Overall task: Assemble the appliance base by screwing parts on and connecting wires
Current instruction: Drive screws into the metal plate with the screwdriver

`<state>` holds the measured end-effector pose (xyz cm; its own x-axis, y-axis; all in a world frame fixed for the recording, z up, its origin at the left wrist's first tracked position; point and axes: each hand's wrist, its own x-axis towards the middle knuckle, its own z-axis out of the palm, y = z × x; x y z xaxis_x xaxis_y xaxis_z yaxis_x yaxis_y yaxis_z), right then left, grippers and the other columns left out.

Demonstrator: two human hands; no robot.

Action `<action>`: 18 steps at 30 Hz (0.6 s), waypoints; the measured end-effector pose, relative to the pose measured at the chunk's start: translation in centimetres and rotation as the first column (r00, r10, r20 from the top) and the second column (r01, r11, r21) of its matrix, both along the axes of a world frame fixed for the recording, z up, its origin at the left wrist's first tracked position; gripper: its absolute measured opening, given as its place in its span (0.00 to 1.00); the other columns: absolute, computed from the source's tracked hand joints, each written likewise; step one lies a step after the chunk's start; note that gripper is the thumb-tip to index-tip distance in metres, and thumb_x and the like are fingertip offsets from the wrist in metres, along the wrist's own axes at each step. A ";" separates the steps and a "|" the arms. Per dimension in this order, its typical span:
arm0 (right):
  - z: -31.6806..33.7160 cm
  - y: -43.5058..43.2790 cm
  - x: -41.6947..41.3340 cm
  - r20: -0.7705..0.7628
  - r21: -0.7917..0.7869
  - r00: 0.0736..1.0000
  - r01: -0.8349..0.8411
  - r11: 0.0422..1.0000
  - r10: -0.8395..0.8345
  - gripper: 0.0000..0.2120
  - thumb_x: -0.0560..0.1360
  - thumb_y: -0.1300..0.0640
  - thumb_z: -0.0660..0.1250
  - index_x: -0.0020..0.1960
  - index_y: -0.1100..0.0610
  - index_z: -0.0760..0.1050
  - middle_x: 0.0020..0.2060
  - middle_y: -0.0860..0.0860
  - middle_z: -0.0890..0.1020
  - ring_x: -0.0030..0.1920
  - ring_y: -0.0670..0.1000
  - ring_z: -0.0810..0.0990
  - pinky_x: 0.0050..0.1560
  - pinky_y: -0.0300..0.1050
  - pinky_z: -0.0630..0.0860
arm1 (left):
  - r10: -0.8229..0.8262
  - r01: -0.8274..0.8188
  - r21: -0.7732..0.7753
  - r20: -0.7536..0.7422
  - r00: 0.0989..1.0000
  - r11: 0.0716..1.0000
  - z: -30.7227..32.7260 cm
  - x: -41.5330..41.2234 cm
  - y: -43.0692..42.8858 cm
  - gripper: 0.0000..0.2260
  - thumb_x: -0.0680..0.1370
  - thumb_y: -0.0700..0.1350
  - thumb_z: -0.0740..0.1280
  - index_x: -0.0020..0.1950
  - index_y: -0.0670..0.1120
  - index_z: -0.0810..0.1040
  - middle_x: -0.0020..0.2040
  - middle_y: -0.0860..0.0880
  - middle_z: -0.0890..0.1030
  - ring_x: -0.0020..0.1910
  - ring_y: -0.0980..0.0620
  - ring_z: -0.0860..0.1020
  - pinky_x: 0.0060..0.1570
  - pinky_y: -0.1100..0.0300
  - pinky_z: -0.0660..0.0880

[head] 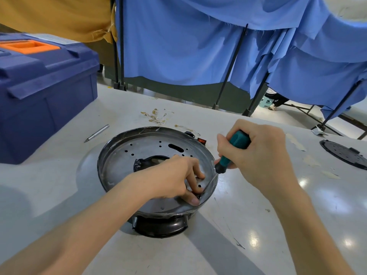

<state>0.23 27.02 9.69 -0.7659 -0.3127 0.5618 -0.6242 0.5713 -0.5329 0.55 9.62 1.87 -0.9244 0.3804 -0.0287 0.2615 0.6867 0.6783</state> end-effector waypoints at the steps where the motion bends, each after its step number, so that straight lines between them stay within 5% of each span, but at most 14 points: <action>1: -0.3 -0.4 0.2 -0.035 -0.008 0.997 0.063 0.998 -0.063 0.15 0.75 0.55 0.71 0.35 0.63 0.74 0.28 0.59 0.78 0.33 0.61 0.82 0.34 0.58 0.80 | 0.005 -0.005 0.013 0.013 1.000 1.000 0.0 0.0 0.0 0.18 0.67 0.46 0.80 0.56 0.50 0.82 0.39 0.78 0.74 0.56 0.63 0.74 0.47 0.76 0.66; 5: -1.0 -1.6 0.7 -0.262 0.043 0.937 0.252 0.967 -0.232 0.23 0.77 0.45 0.66 0.32 0.60 0.71 0.22 0.54 0.72 0.27 0.58 0.72 0.34 0.56 0.75 | 0.045 -0.049 0.051 0.063 0.997 0.998 -0.1 -0.2 0.0 0.22 0.66 0.45 0.80 0.56 0.52 0.76 0.34 0.70 0.79 0.56 0.61 0.77 0.52 0.70 0.68; 8: -0.4 -1.6 -0.1 0.026 -0.098 0.998 -0.047 0.994 0.049 0.19 0.79 0.44 0.61 0.37 0.54 0.79 0.35 0.49 0.84 0.38 0.50 0.82 0.44 0.50 0.80 | 0.061 -0.065 0.065 0.064 0.996 0.996 -0.2 -0.3 0.0 0.21 0.66 0.45 0.81 0.51 0.56 0.73 0.35 0.66 0.81 0.50 0.60 0.78 0.49 0.70 0.71; 11: 0.5 -1.0 -1.2 0.282 -0.308 0.865 -0.329 0.893 0.416 0.15 0.79 0.49 0.62 0.48 0.56 0.84 0.52 0.48 0.86 0.50 0.47 0.85 0.50 0.42 0.82 | 0.043 -0.050 0.102 0.067 0.997 0.994 -0.1 0.0 0.0 0.18 0.66 0.44 0.81 0.46 0.56 0.75 0.43 0.62 0.82 0.53 0.57 0.79 0.54 0.62 0.75; 14: 0.8 -1.1 -2.3 0.342 -0.417 0.721 -0.458 0.785 0.602 0.11 0.78 0.62 0.66 0.39 0.63 0.82 0.43 0.55 0.87 0.38 0.57 0.87 0.40 0.45 0.83 | -0.021 0.021 0.013 -0.022 1.000 1.000 0.1 0.1 -0.1 0.10 0.68 0.48 0.79 0.47 0.51 0.85 0.57 0.62 0.75 0.57 0.59 0.74 0.59 0.59 0.72; 16: 0.6 -1.6 -2.8 0.378 -0.545 0.641 -0.428 0.721 0.667 0.16 0.74 0.66 0.66 0.28 0.64 0.72 0.31 0.58 0.84 0.27 0.57 0.82 0.33 0.45 0.80 | -0.047 0.045 -0.034 -0.039 0.998 0.998 0.1 0.0 -0.1 0.10 0.69 0.50 0.78 0.49 0.50 0.86 0.59 0.62 0.73 0.57 0.59 0.72 0.58 0.59 0.71; 18: 0.1 -2.1 -3.0 0.386 -0.661 0.539 -0.404 0.632 0.748 0.20 0.74 0.63 0.65 0.26 0.60 0.63 0.23 0.57 0.78 0.19 0.53 0.75 0.27 0.40 0.74 | -0.032 0.032 -0.002 -0.008 0.999 0.999 0.2 0.1 -0.1 0.12 0.68 0.49 0.79 0.50 0.51 0.85 0.57 0.64 0.76 0.56 0.60 0.74 0.57 0.57 0.72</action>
<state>-2.74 24.87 9.84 -0.7020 -0.6581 0.2722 -0.1733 -0.2129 -0.9616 0.65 9.53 2.04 -0.9120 0.4096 -0.0219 0.2888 0.6792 0.6747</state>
